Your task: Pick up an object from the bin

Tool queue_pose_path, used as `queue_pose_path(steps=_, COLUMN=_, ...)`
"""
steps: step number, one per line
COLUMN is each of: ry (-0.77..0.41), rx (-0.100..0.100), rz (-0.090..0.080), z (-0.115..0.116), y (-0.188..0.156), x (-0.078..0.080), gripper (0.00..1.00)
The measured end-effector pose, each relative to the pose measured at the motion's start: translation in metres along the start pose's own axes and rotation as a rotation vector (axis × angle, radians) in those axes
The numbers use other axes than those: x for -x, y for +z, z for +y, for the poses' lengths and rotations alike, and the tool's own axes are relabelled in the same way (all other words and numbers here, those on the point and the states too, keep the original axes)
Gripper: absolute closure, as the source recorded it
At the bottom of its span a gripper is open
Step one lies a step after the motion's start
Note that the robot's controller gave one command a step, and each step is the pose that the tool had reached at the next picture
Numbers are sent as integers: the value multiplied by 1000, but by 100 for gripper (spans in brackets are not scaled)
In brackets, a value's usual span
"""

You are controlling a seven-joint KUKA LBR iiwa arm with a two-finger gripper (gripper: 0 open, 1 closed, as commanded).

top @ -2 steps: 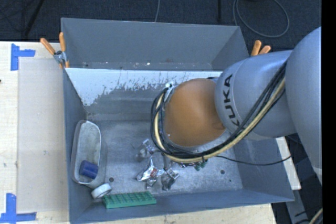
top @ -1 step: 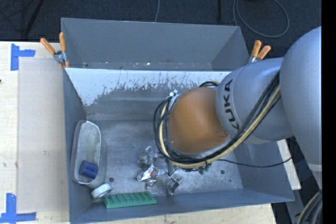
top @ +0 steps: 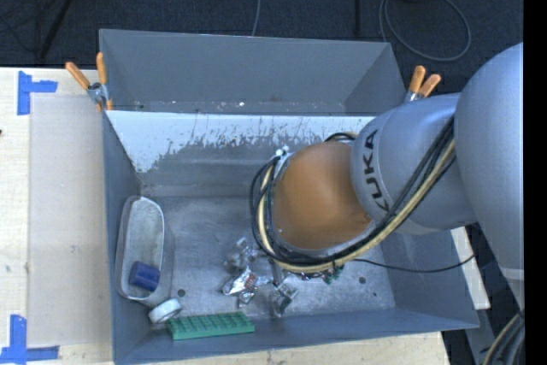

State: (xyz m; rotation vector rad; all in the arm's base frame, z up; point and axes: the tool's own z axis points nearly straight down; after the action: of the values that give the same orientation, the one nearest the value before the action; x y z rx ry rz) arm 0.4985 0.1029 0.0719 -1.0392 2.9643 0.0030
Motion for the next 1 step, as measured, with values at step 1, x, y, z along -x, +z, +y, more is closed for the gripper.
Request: queue_pose_path(steps=1, ry=2, rx=-2, rz=-2, z=-1, y=-2, x=1, gripper=100)
